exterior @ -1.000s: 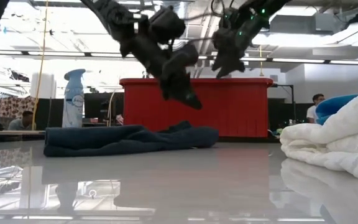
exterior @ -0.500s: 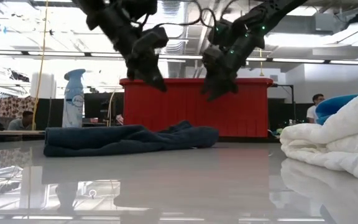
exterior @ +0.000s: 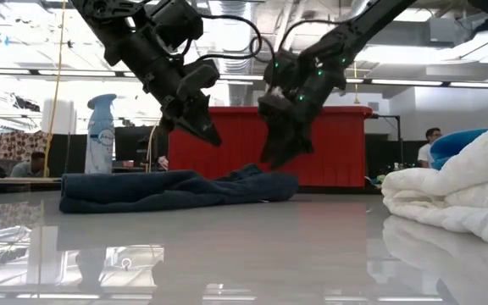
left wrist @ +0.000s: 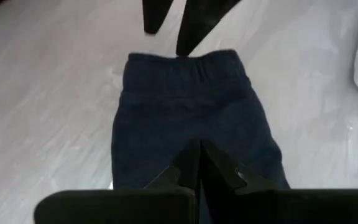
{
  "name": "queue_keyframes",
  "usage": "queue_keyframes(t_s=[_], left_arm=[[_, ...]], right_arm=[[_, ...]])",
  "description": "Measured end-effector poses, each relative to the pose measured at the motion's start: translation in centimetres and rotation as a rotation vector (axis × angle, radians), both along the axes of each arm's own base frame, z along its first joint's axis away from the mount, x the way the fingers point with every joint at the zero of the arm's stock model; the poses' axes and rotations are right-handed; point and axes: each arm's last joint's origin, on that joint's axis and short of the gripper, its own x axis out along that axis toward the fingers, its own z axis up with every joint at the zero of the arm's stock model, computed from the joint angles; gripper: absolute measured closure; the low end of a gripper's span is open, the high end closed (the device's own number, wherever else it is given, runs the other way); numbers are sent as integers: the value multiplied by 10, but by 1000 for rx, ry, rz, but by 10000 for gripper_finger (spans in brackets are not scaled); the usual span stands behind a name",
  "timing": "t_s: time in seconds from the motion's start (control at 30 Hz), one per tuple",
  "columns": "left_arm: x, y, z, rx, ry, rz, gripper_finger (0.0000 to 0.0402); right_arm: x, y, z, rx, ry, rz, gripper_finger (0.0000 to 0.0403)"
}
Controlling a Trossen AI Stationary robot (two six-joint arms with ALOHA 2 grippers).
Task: Fold laundry
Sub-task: Fold the dark blue shorts
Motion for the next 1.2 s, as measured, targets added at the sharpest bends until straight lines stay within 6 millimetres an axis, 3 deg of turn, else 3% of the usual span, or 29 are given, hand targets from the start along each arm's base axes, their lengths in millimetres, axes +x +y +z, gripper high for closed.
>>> queue_keyframes(t_s=[0.27, 0.57, 0.77, 0.9, 1.13, 1.2], left_arm=[[2, 0, -2, 2, -4, 3, 401], [8, 1, -18, -7, 42, -3, 401], [10, 2, -25, -1, 60, -12, 401], [10, 2, -24, 30, 65, -7, 401], [10, 3, -24, 31, 66, 0, 401], [9, 3, -25, 30, 70, 0, 401]], right_arm=[[7, -2, -19, 32, 12, 12, 168], [17, 4, -53, 85, 87, 42, 168], [15, 6, -62, 78, 165, -49, 178], [16, 12, -63, 63, 183, -49, 226], [19, 25, -65, 91, 195, -3, 376], [18, 24, -64, 96, 201, -9, 388]])
